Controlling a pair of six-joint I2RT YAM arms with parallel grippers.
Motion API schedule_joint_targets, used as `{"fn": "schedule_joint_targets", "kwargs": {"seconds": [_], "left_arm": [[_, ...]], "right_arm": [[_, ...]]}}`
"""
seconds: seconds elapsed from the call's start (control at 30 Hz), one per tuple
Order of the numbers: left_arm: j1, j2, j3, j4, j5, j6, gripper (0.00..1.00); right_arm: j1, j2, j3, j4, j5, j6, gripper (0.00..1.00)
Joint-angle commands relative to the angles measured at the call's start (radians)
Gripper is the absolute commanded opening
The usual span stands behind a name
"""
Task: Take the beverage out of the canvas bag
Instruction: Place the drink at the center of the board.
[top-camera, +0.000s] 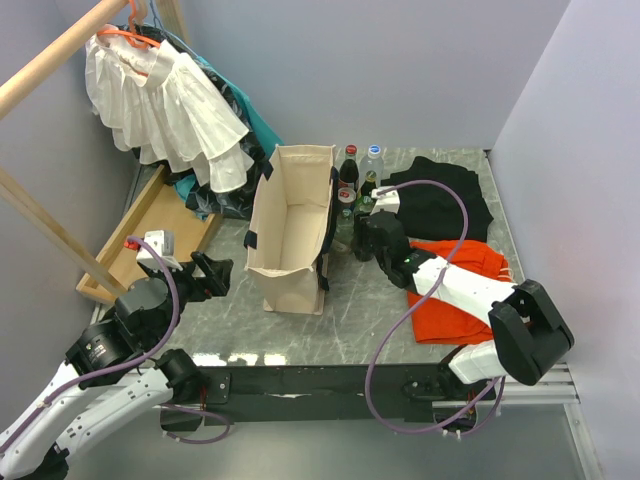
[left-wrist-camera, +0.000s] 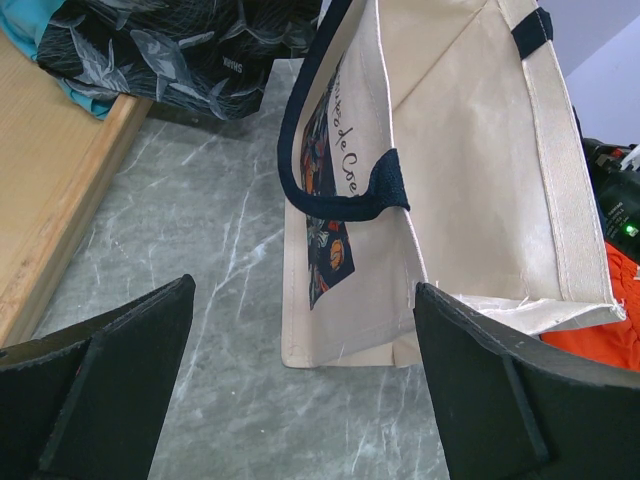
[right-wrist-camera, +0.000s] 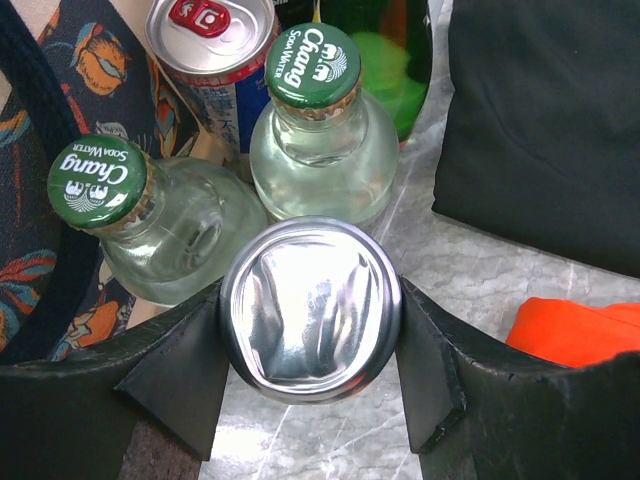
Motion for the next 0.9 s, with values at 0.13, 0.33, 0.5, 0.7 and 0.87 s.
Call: {"fn": "schedule_joint_targets", "kwargs": {"seconds": [0.13,0.33,0.5,0.7,0.87], "left_arm": [[-0.004,0.003,0.030,0.007,-0.024,-0.008,0.96],[-0.004,0.006,0.030,0.009,-0.021,-0.008,0.96],[-0.004,0.008,0.029,0.009,-0.018,-0.005,0.96],[-0.004,0.013,0.029,0.010,-0.018,-0.006,0.96],[-0.004,0.016,0.029,0.009,-0.013,-0.006,0.96]], "right_arm": [[-0.006,0.005,0.011,0.104,0.025,0.054,0.18],[-0.007,0.003,0.011,0.100,0.023,0.054,0.34],[-0.005,0.003,0.016,0.092,0.026,0.052,0.45],[-0.005,0.008,0.026,0.086,0.019,0.049,0.53],[-0.005,0.000,0.031,0.080,0.026,0.046,0.58]]}}
